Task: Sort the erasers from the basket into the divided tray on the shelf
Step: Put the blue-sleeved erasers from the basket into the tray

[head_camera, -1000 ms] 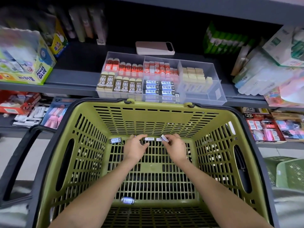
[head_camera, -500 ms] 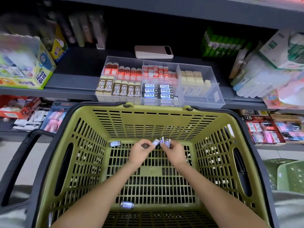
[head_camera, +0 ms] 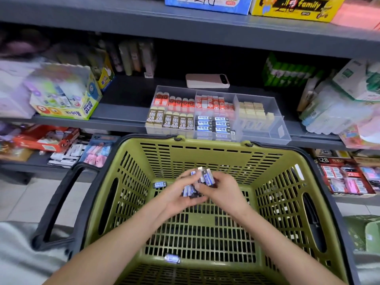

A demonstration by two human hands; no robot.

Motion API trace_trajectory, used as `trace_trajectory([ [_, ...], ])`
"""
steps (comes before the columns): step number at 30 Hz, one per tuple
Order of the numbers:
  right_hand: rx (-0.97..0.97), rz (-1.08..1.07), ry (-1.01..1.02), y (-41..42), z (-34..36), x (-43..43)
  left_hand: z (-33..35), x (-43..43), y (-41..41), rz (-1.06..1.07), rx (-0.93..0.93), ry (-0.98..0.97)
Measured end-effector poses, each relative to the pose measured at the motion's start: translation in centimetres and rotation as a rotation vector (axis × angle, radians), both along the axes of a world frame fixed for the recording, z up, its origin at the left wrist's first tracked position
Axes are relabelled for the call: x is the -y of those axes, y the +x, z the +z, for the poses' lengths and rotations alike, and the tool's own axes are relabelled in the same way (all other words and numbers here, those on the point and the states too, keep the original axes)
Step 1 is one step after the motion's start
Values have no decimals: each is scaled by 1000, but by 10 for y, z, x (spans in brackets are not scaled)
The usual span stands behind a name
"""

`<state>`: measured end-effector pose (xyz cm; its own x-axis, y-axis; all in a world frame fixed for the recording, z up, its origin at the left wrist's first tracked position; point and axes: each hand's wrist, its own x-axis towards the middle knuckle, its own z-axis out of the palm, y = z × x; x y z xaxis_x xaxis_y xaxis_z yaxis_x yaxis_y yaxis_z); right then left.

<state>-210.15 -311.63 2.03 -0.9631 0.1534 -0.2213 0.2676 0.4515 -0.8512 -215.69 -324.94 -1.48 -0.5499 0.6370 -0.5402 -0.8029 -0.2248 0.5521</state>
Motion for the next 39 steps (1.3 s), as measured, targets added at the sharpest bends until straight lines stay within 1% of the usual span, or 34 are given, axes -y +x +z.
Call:
trace_trajectory([
  [3,5,207,107,1,18,5,9,11,0,30,-25,-10],
  [4,6,242,130,1,22,7,12,14,0,32,-43,-17],
  [6,-34,247,144,0,29,10,18,18,1,39,-60,-23],
  [7,-53,224,101,-1,31,11,22,19,1,47,-58,-32],
  [8,-60,197,3,-3,32,12,25,21,1,57,-54,-50],
  [11,-9,124,-414,-10,31,9,37,31,-4,110,-14,-61],
  [12,6,84,-507,-13,25,9,42,38,-6,145,12,-47],
  [13,18,39,-541,-17,15,9,46,46,-8,185,32,-33],
  [14,33,7,-505,-21,3,11,50,55,-11,224,40,-13],
  [15,55,7,-404,-26,-11,15,55,65,-13,261,43,13],
  [17,83,101,-134,-35,-43,29,64,82,-17,323,40,70],
  [19,69,179,72,-46,-72,47,71,95,-18,362,53,128],
  [23,-16,238,415,-70,-109,77,79,109,-14,329,77,299],
  [25,-35,320,576,-76,-122,87,79,112,-13,302,70,336],
  [27,-26,403,698,-76,-132,94,80,112,-14,301,74,350],
  [30,8,396,755,-73,-139,92,81,110,-17,301,96,354],
  [32,17,386,726,-69,-137,87,81,109,-16,302,102,351],
  [33,30,370,664,-66,-135,84,82,109,-16,302,104,352],
  [34,75,338,542,-61,-130,79,82,109,-17,304,107,354],
  [35,150,300,368,-54,-125,75,82,109,-17,305,110,355],
  [37,320,319,22,-32,-119,62,83,109,-16,313,115,346],
  [39,489,412,-126,-1,-119,52,81,108,-15,336,126,306],
])
